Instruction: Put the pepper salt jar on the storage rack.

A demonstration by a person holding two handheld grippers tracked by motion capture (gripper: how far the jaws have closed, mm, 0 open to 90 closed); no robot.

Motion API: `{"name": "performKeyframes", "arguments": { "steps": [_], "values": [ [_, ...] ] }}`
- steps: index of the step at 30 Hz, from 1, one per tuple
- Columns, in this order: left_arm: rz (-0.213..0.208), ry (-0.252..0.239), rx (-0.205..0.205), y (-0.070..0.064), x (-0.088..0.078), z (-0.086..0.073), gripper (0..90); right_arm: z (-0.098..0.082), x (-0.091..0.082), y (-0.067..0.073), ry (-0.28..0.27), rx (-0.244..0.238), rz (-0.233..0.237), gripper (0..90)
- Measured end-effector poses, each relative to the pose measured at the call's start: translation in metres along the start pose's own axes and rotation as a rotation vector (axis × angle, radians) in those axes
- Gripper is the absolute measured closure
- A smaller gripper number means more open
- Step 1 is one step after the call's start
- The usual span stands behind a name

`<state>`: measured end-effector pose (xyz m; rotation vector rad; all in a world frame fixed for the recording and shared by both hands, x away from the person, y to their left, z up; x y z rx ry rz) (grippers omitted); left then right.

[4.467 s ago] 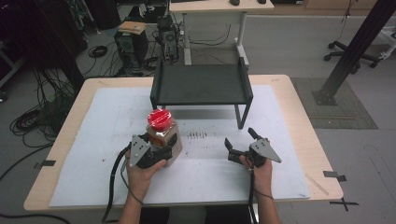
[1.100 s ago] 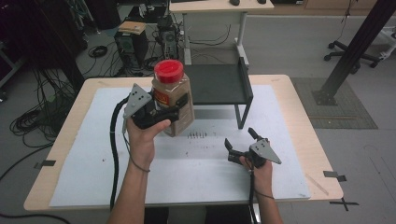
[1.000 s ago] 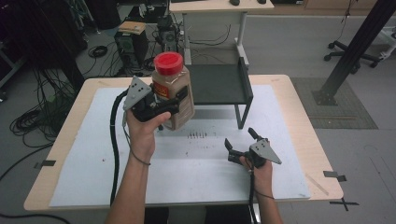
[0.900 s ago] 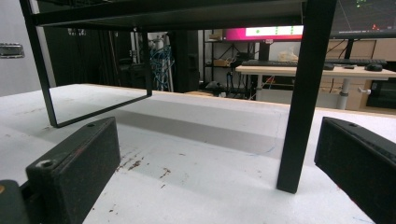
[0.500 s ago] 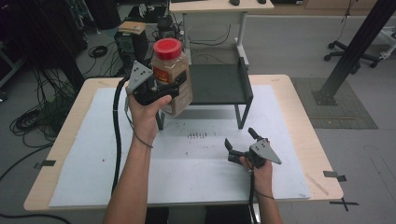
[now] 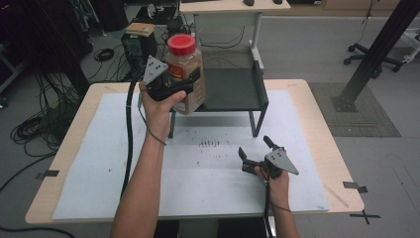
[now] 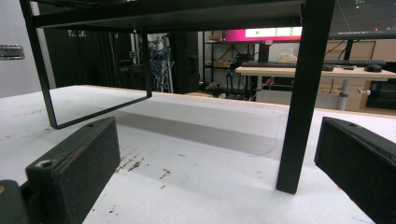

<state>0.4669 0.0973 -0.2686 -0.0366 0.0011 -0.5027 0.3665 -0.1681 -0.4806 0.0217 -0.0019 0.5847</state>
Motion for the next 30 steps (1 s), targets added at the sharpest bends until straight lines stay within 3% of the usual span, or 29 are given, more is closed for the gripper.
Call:
{"name": "performKeyframes", "arguments": {
  "steps": [13,30],
  "values": [
    [0.021,0.002,0.011,0.01,0.027,0.002,25.0,0.0,0.0,0.0,-0.002,-0.002,0.001,0.0],
    [0.033,0.034,0.02,0.016,0.035,-0.008,24.9,0.0,0.0,0.0,-0.002,-0.003,0.006,0.2]
  ]
}}
Point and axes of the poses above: each handheld gripper's, and its own axes: x roughly forward along the jaws, z roughly out of its top, y roughly to its left, the point moved 5 cm from there along x, roughly forward along the jaws, and after that the axes turned 6 degrees about z, right-handed, at the moved point
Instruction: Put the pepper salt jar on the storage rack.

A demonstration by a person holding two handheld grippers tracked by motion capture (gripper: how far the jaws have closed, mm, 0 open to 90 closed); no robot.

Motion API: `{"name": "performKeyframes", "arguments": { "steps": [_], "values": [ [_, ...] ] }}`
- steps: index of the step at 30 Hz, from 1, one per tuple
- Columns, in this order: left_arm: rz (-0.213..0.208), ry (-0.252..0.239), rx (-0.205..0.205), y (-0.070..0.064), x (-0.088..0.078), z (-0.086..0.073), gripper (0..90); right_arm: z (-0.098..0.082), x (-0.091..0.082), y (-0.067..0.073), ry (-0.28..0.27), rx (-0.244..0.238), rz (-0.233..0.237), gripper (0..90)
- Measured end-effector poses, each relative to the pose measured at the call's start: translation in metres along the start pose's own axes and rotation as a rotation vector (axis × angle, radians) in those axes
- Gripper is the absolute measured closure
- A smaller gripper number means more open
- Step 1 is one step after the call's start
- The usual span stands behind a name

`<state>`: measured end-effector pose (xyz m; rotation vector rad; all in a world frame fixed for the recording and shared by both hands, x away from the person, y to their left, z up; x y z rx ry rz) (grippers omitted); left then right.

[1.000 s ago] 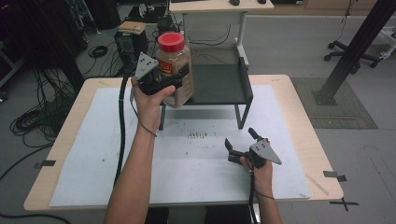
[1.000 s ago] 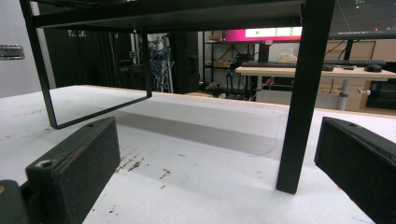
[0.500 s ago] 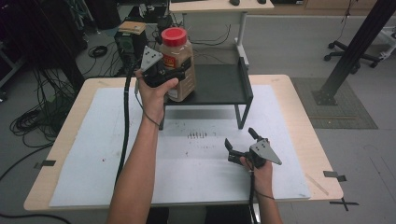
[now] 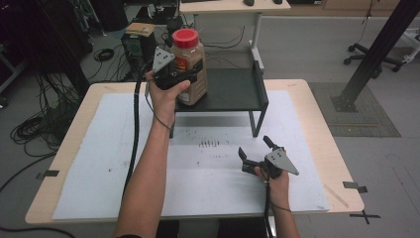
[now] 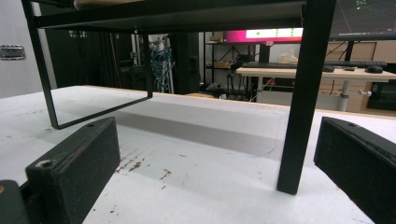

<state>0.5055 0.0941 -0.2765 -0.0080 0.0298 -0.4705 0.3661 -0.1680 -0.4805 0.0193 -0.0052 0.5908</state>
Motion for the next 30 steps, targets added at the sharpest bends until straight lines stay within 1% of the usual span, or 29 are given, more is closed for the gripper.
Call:
{"name": "performKeyframes", "arguments": {
  "steps": [1,4,5,15,30],
  "values": [
    [0.002,0.001,0.007,-0.0001,0.0,0.0001,24.9,0.0,0.0,0.0,0.0,0.0,0.0,0.2],
    [0.004,-0.001,0.003,0.0002,-0.0002,-0.0001,24.9,0.0,0.0,0.0,0.0,0.0,0.0,0.2],
    [0.005,-0.003,0.012,0.0001,-0.0004,-0.0007,24.9,0.0,0.0,0.0,0.0,0.0,0.001,0.3],
    [0.003,-0.003,0.024,-0.0003,-0.0003,-0.0016,24.1,0.0,0.0,0.0002,0.0,-0.002,-0.001,0.0],
    [0.0,-0.007,0.018,0.0002,-0.0001,-0.002,24.1,0.0,0.0003,0.0002,0.002,-0.003,-0.003,0.0]
  ]
}}
Point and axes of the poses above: each handheld gripper's, and its own axes: x roughly forward along the jaws, z roughly out of its top, y roughly to its left, the point moved 5 cm from there along x, roughly forward along the jaws, and after that the axes turned 6 degrees about z, right-handed, at the moved point
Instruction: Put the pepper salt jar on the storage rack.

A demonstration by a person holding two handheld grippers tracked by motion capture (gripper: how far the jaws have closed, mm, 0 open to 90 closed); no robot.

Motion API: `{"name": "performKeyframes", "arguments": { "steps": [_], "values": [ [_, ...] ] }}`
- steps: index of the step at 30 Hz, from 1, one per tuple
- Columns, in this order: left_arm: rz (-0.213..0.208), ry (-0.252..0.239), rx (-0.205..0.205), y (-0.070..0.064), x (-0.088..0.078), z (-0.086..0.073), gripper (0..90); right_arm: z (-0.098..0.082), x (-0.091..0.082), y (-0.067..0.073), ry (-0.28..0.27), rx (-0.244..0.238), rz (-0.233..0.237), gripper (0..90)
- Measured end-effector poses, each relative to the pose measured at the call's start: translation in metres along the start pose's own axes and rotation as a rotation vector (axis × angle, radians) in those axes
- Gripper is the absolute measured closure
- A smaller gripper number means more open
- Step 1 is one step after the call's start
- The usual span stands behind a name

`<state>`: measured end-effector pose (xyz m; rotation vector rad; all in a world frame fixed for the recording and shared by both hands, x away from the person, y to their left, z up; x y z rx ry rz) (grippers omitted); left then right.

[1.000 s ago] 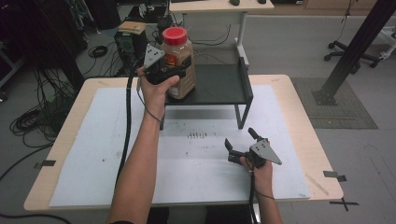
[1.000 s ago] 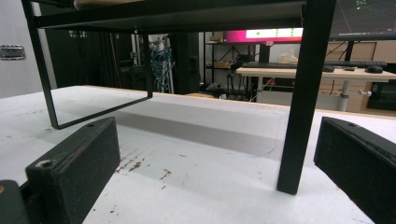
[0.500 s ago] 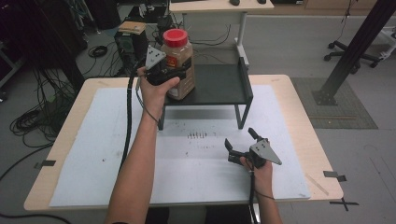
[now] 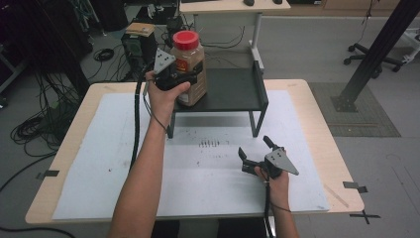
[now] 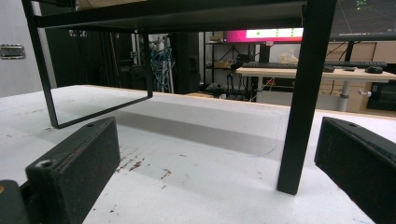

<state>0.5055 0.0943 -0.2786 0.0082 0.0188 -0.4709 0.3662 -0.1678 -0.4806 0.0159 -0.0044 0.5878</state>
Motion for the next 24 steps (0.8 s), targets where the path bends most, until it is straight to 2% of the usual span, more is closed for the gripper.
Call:
{"name": "performKeyframes", "arguments": {
  "steps": [24],
  "values": [
    [-0.004,-0.003,-0.002,0.0004,0.0002,-0.0004,24.0,-0.0001,0.0002,0.0001,0.004,0.0,-0.003,0.0]
  ]
}}
Point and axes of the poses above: each handheld gripper's, and its own axes: x roughly forward along the jaws, z roughly out of its top, y roughly to its left, the point moved 5 cm from there along x, roughly forward along the jaws, and after that the axes turned 6 degrees about z, right-handed, at the moved point
